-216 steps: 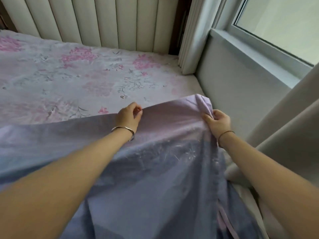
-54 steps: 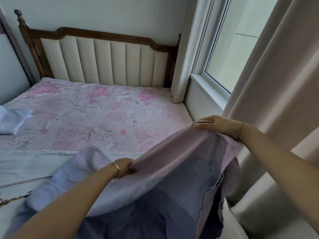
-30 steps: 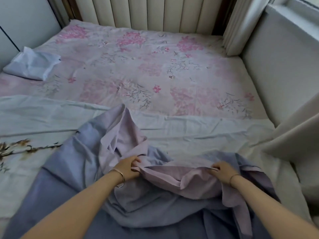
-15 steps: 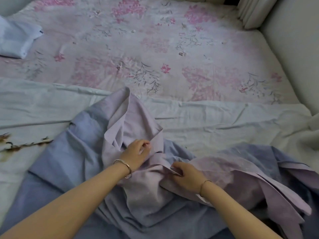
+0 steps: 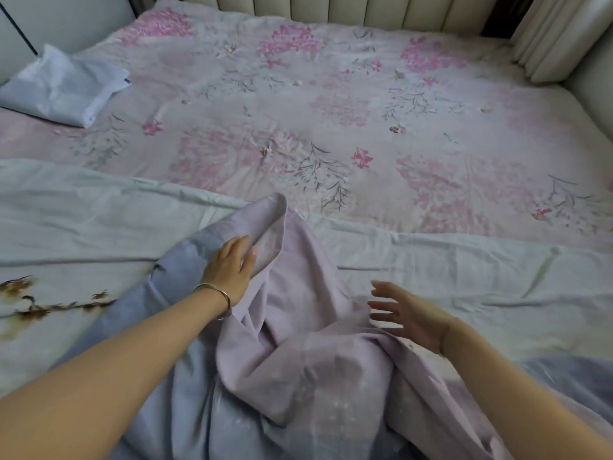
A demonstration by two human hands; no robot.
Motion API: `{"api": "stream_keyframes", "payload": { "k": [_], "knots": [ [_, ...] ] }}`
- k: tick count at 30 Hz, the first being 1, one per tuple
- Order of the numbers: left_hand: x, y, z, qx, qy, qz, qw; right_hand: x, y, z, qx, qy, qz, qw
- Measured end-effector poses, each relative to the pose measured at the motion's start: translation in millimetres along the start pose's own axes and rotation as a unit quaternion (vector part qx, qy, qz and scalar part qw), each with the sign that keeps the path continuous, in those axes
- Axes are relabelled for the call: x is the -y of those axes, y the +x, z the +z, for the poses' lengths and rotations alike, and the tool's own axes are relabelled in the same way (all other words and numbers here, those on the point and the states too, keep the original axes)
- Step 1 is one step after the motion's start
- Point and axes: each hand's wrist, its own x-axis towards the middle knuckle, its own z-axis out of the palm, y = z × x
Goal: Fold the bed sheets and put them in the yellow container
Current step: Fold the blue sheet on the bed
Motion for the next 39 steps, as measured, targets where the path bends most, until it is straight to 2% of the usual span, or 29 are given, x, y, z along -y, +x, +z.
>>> {"api": "stream_keyframes", "payload": {
  "k": [2,4,9,12,15,17,19,23,25,28,31,33,35,36,38,39],
  "knots": [
    [26,17,-5,0.007,0.054,-0.050,0.997,11,20,25,-0.032,-0.075,-0.028,0.996],
    [45,32,-9,0.017,0.095,-0.076,0.992,19,35,49,-0.054,-0.098,-0.044,0.993],
    [71,81,-25,0.010,0.050,-0.089,0.995,51,77,109,-0.066,-0.130,-0.032,0.989],
    [77,105,-26,0.006,-0.027,-0.088,0.996,69,96,151,-0.068,-0.137,-0.041,0.987],
    [78,105,-30,0.056,-0.165,-0.082,0.981,79,108,187,-0.111,-0.287,-0.035,0.951],
    [84,107,-58,0.013,-0.220,-0.050,0.974,104,108,202,-0.129,-0.358,-0.064,0.922],
    [90,116,-103,-0.072,-0.268,-0.031,0.960,154,107,217,-0.146,-0.376,-0.145,0.903],
    [106,138,-182,-0.201,-0.346,-0.045,0.915,256,121,271,-0.140,-0.430,-0.304,0.839],
    [121,144,-203,-0.236,-0.337,-0.059,0.910,272,141,295,-0.124,-0.449,-0.320,0.825],
    [163,137,-204,-0.248,-0.266,-0.118,0.924,255,168,310,-0.146,-0.454,-0.310,0.822],
    [211,117,-168,-0.160,-0.170,-0.204,0.951,210,185,302,-0.142,-0.452,-0.269,0.839],
    [229,108,-142,-0.095,-0.126,-0.265,0.951,179,183,288,-0.118,-0.461,-0.244,0.845],
    [224,105,-125,-0.105,-0.037,-0.290,0.951,153,178,267,-0.099,-0.471,-0.243,0.842],
    [217,106,-119,-0.153,0.019,-0.242,0.958,145,174,254,-0.105,-0.471,-0.251,0.839],
    [194,111,-105,-0.235,0.069,-0.033,0.969,133,160,225,-0.162,-0.464,-0.289,0.822],
    [179,112,-100,-0.234,0.073,0.071,0.967,127,153,211,-0.197,-0.468,-0.317,0.801]
  ]
}}
